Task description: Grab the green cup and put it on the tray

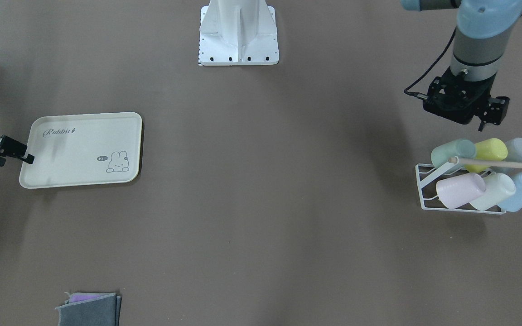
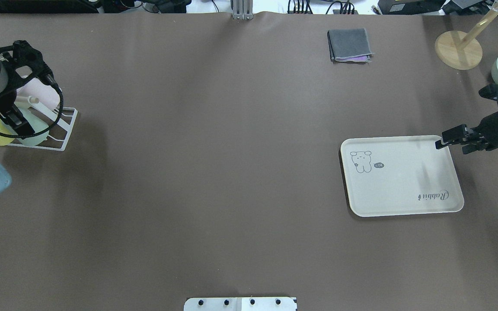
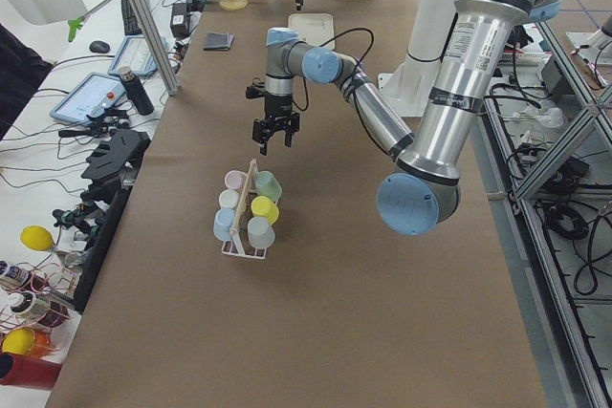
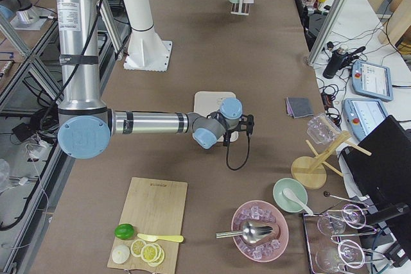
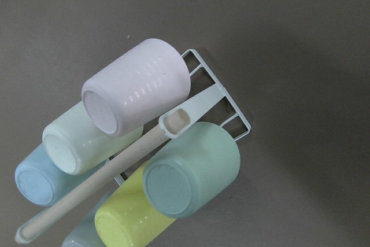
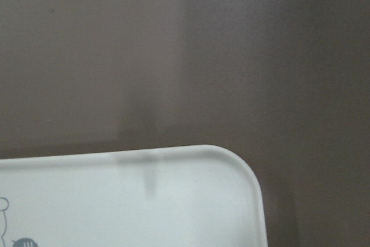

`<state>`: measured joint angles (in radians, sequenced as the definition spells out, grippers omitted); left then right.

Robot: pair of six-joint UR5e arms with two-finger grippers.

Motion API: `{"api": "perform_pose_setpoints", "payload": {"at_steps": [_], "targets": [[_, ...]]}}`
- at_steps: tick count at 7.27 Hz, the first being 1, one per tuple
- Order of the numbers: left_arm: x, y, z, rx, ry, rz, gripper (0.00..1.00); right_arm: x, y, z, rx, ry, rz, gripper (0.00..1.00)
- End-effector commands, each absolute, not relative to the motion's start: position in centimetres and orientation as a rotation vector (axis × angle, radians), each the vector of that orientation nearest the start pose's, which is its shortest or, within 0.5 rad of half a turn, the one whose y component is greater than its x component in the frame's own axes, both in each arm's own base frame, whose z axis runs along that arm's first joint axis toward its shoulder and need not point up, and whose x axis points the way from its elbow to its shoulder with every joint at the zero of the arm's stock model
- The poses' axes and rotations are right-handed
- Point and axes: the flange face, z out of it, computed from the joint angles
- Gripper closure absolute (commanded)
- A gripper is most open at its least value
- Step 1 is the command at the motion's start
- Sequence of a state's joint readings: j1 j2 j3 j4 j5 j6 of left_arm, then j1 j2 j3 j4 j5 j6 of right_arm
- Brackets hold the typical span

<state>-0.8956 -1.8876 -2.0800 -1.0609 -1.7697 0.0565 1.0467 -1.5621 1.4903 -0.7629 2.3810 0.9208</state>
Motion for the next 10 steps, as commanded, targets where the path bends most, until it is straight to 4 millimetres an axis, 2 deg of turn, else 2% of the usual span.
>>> {"api": "perform_pose_setpoints", "payload": {"at_steps": [1,2,3,4,5,6,7,8,9,10], "targets": [[29.0,-44.0,30.6,0.368,0.151,0.883,0.03,-21.6,-46.2,60.3,0.035,-1.047,0.020,0.16],[31.3,-41.0,30.2,0.429,0.075,0.955,0.03,-21.4,-45.8,60.5,0.032,-1.047,0.013,0.22],[32.3,-39.9,30.4,0.445,0.049,0.989,0.03,-21.1,-45.3,61.1,0.027,-1.045,0.014,0.22],[34.2,-37.5,32.7,0.438,-0.031,1.057,0.03,-20.7,-44.7,61.6,0.027,-1.043,0.012,0.25],[34.9,-35.8,35.0,0.442,-0.136,1.107,0.03,-20.3,-44.0,62.3,0.029,-1.042,0.006,0.28],[33.6,-35.4,37.4,0.432,-0.221,1.118,0.03,-20.2,-43.8,62.6,0.028,-1.039,0.003,0.30],[33.5,-34.8,38.1,0.465,-0.290,1.182,0.03,-20.1,-43.7,62.7,0.026,-1.037,0.004,0.40],[33.1,-35.1,38.2,0.499,-0.360,1.267,0.03,-20.1,-43.6,63.2,0.018,-1.032,0.007,0.45],[33.9,-33.7,39.0,0.537,-0.483,1.369,0.03,-20.1,-43.6,63.4,0.015,-1.029,0.010,0.52],[35.8,-30.7,39.9,0.584,-0.614,1.466,0.03,-20.1,-43.5,63.6,0.011,-1.026,0.010,0.52]]}}
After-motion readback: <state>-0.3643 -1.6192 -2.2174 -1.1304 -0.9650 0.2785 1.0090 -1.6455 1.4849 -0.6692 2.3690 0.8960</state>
